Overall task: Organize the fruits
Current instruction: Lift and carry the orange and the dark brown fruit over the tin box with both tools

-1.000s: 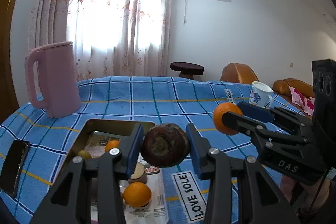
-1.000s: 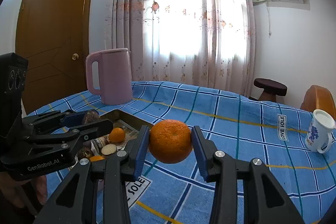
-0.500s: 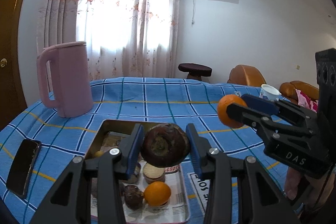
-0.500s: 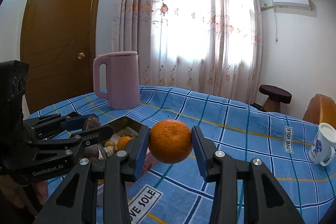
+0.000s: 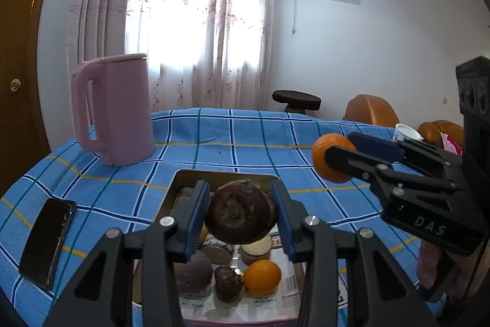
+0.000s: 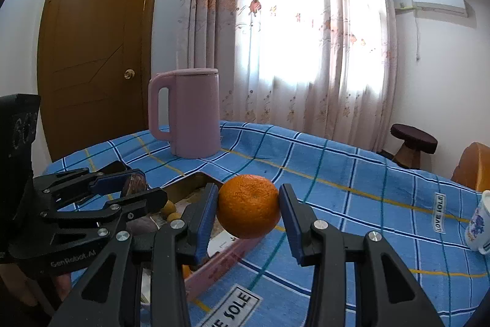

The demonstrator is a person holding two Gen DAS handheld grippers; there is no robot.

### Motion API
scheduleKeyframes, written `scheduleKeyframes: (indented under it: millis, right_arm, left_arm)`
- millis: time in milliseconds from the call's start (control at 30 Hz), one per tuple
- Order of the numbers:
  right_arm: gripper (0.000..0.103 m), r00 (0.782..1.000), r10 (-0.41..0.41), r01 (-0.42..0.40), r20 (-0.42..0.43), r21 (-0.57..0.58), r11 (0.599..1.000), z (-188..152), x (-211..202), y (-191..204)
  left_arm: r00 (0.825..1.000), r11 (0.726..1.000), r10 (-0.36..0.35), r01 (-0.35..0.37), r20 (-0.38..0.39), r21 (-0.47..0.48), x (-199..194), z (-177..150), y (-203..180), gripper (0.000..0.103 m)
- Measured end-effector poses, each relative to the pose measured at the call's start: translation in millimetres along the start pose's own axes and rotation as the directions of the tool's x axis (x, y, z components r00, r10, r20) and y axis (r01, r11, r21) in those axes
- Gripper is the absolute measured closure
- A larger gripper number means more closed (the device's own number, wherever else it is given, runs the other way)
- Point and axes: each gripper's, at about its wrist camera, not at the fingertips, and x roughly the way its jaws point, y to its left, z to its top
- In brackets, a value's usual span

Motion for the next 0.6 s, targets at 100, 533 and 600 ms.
scheduleKeyframes:
  millis: [100,533,600]
  right_arm:
    - [0.060,1.000,0.006,-0.006,-0.010,-0.001,1.000,1,8,3]
    - [0.060,0.995,0.036,-0.037,-0.093,-0.011,0.999,1,53,16]
    - [0.060,0.994,0.038,-0.039,-0.104,-0.010,0.999,1,58,16]
  left_arm:
    - [1.000,1.000,0.008,-0.008,-0.006,0.000,2,0,4,0.059]
    - [0.998,0.999,0.038,-0.038,-0.049,-0.006,12,-3,19,0.059]
    - [0.997,0.999,0.051,-0.051,-0.053,-0.006,14,-4,22,0.059]
